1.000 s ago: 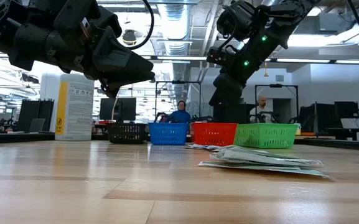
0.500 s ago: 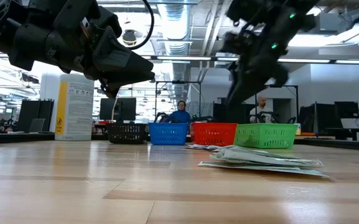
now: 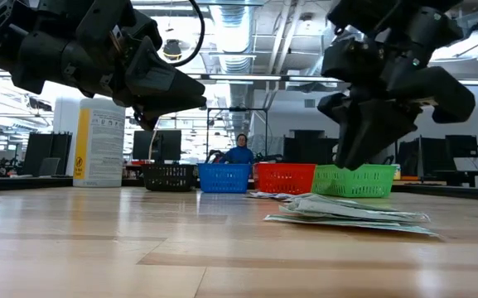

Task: Pick & Place First Aid Supplies
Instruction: Put the blue pad into the red bin

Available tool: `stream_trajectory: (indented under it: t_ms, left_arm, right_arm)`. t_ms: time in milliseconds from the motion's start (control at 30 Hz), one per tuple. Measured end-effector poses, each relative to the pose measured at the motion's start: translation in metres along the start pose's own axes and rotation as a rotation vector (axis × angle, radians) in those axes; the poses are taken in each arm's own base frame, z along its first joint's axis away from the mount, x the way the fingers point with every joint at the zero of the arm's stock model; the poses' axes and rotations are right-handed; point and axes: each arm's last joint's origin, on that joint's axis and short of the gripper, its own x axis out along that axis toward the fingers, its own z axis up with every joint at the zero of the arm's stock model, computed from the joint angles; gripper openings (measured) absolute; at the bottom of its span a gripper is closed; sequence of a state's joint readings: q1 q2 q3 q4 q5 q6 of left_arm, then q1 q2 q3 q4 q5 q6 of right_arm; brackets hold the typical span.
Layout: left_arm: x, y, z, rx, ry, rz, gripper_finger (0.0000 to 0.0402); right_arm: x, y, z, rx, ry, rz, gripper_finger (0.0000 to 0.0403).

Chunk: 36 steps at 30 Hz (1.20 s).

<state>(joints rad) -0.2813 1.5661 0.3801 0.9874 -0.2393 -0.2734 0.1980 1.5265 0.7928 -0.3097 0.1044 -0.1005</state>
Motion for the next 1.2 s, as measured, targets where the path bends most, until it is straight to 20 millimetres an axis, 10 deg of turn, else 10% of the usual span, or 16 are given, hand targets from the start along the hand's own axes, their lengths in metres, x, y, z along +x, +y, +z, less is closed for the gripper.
stream_trajectory:
  t_ms: [1200]
  left_arm:
    - [0.000, 0.000, 0.000, 0.003, -0.002, 0.004, 0.0112]
  right_arm:
    - [0.015, -0.001, -0.018, 0.049, -0.105, -0.019, 0.0092]
